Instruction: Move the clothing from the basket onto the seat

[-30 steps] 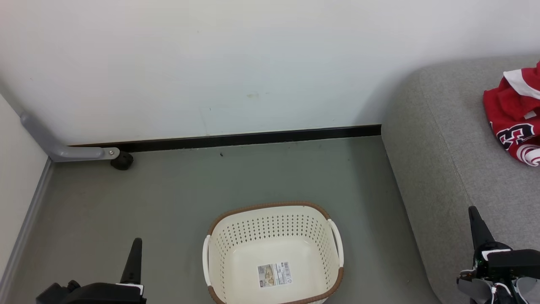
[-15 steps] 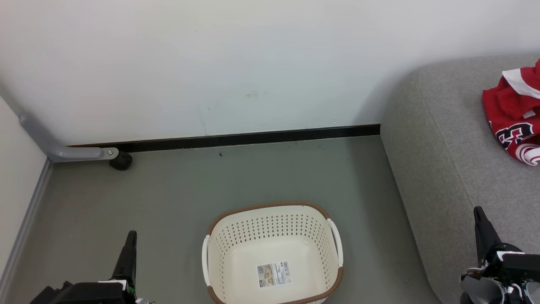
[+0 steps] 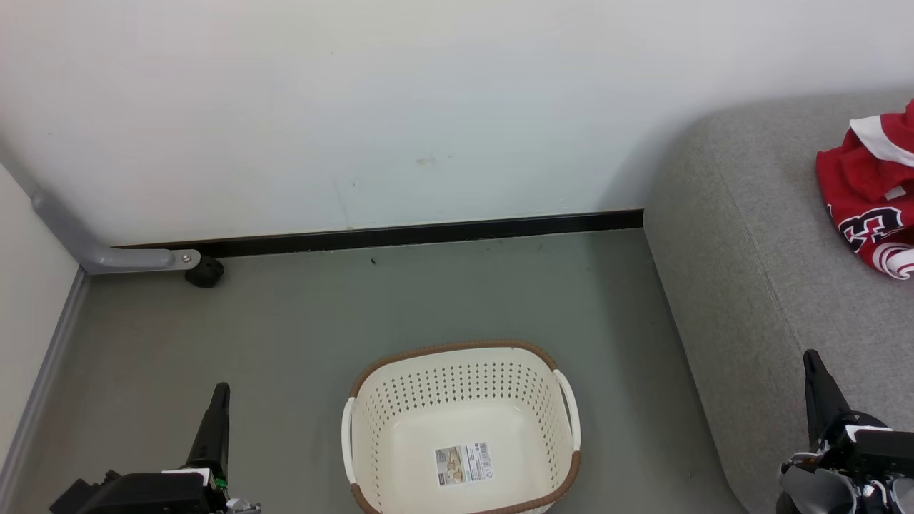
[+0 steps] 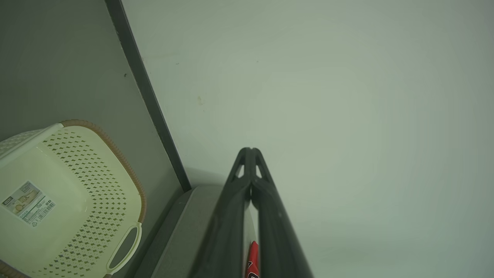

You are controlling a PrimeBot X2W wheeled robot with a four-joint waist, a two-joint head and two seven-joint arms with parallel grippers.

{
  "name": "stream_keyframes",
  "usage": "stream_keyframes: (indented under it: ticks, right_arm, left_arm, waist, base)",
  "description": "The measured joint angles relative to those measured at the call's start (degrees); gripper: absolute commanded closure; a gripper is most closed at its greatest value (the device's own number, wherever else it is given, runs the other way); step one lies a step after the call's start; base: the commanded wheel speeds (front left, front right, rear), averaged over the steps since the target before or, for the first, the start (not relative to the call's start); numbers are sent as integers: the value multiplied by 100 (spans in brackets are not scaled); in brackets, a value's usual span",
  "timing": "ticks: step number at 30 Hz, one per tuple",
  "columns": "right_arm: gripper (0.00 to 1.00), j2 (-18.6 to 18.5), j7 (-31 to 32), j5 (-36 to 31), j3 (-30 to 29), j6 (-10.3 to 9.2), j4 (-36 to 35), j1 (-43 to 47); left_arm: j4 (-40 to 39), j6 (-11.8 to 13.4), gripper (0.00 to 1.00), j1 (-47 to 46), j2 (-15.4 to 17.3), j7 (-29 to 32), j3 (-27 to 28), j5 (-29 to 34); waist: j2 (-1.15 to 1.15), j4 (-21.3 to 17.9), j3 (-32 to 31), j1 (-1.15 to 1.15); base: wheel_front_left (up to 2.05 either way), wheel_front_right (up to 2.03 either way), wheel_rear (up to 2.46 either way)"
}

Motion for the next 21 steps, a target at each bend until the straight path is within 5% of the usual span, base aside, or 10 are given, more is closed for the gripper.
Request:
stream_keyframes:
  ticks: [21]
  right_arm:
    - [100, 1, 0, 1, 0, 0, -8, 12]
  left_arm:
    - [-5, 0, 100, 0, -2, 0, 0, 0]
  waist:
    - [0, 0, 1, 0]
  base:
    - [0, 0, 0]
